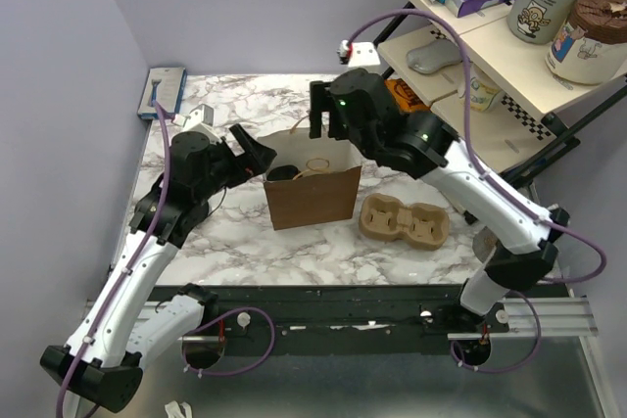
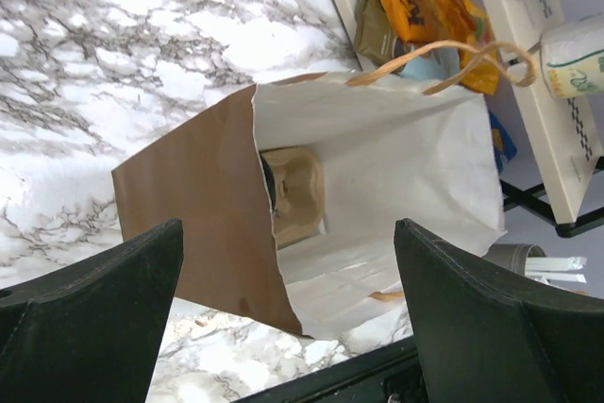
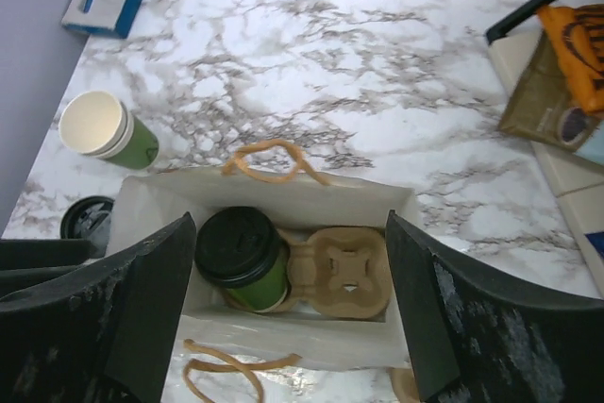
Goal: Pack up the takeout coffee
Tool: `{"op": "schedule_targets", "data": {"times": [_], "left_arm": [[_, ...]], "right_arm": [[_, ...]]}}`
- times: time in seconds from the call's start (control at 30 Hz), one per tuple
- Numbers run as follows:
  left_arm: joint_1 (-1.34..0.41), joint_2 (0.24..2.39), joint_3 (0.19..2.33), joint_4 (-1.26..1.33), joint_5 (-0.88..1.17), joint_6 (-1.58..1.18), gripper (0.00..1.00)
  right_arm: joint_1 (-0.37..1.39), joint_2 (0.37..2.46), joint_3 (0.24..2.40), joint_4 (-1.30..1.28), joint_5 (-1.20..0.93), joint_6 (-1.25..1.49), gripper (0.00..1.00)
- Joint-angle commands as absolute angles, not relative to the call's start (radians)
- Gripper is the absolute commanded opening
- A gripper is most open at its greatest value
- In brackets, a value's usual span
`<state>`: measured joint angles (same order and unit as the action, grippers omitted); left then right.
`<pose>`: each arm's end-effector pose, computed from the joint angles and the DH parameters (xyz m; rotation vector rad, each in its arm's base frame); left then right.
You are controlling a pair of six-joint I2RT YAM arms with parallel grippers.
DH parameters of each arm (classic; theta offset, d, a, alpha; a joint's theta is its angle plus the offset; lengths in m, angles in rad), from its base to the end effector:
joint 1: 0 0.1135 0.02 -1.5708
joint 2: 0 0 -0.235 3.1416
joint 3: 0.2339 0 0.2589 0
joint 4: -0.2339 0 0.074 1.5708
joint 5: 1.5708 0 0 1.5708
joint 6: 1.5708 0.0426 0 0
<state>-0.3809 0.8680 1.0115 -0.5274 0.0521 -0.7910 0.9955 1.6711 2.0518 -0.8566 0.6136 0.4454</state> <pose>0.2005 -0.0827 0.3446 -0.3813 2.0100 -0.8075 0.2120 0.2818 0.4468 -0.1657 1.9611 0.3171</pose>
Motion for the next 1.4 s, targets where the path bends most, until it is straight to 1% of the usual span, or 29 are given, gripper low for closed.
{"op": "schedule_targets", "data": {"times": [0.0, 0.07, 0.1, 0.2, 0.23, 0.27, 0.3, 0.37, 0.4, 0.43, 0.53, 0.63, 0.87, 1.03, 1.2, 1.27, 1.3, 1.33, 1.37], "left_arm": [[-0.379, 0.844, 1.086, -0.557, -0.032, -0.739, 0.99], [-0.377, 0.839, 1.098, -0.552, -0.038, -0.733, 0.99], [-0.377, 0.838, 1.100, -0.549, -0.038, -0.729, 0.99], [-0.376, 0.839, 1.112, -0.545, -0.037, -0.719, 0.99], [-0.376, 0.841, 1.118, -0.545, -0.025, -0.716, 0.99], [-0.374, 0.842, 1.121, -0.548, -0.018, -0.713, 0.99], [-0.376, 0.844, 1.123, -0.551, -0.003, -0.710, 0.99], [-0.374, 0.841, 1.115, -0.560, 0.036, -0.696, 0.99], [-0.374, 0.839, 1.112, -0.575, 0.037, -0.695, 0.99], [-0.374, 0.838, 1.105, -0.583, 0.038, -0.684, 0.99], [-0.373, 0.834, 1.101, -0.626, 0.028, -0.666, 0.99], [-0.373, 0.831, 1.094, -0.649, 0.029, -0.649, 0.99], [-0.373, 0.842, 1.088, -0.663, 0.067, -0.647, 0.99], [-0.373, 0.835, 1.101, -0.686, 0.045, -0.643, 0.99], [-0.373, 0.842, 1.108, -0.686, 0.032, -0.643, 0.99], [-0.374, 0.848, 1.108, -0.681, 0.035, -0.643, 0.99], [-0.373, 0.850, 1.109, -0.680, 0.037, -0.643, 0.99], [-0.373, 0.853, 1.111, -0.681, 0.035, -0.643, 0.99], [-0.373, 0.854, 1.111, -0.684, 0.035, -0.643, 0.99]], "right_arm": [[0.912, 1.485, 1.904, -0.902, 0.729, 0.512, 0.90], [0.862, 1.383, 1.840, -0.995, 0.707, 0.560, 0.91], [0.806, 1.352, 1.777, -1.041, 0.706, 0.642, 0.91], [0.724, 1.212, 1.633, -1.202, 0.749, 0.789, 0.91], [0.706, 1.177, 1.596, -1.239, 0.746, 0.817, 0.91], [0.693, 1.146, 1.568, -1.332, 0.738, 0.859, 0.90], [0.675, 1.097, 1.545, -1.380, 0.726, 0.946, 0.90], [0.661, 1.059, 1.462, -1.507, 0.697, 1.018, 0.90], [0.638, 1.022, 1.428, -1.526, 0.695, 1.057, 0.90], [0.615, 1.000, 1.358, -1.523, 0.649, 1.060, 0.91], [0.505, 0.971, 1.287, -1.523, 0.582, 1.042, 0.91], [0.440, 0.989, 1.223, -1.525, 0.619, 1.058, 0.91], [0.361, 1.081, 1.215, -1.526, 0.726, 1.025, 0.90], [0.249, 1.054, 1.192, -1.525, 0.770, 1.023, 0.87], [0.222, 1.045, 1.190, -1.523, 0.781, 0.985, 0.86], [0.204, 1.049, 1.166, -1.523, 0.776, 0.982, 0.83], [0.196, 1.052, 1.160, -1.523, 0.773, 0.986, 0.79], [0.192, 1.057, 1.151, -1.522, 0.756, 0.988, 0.71], [0.192, 1.060, 1.146, -1.520, 0.749, 0.986, 0.70]]}}
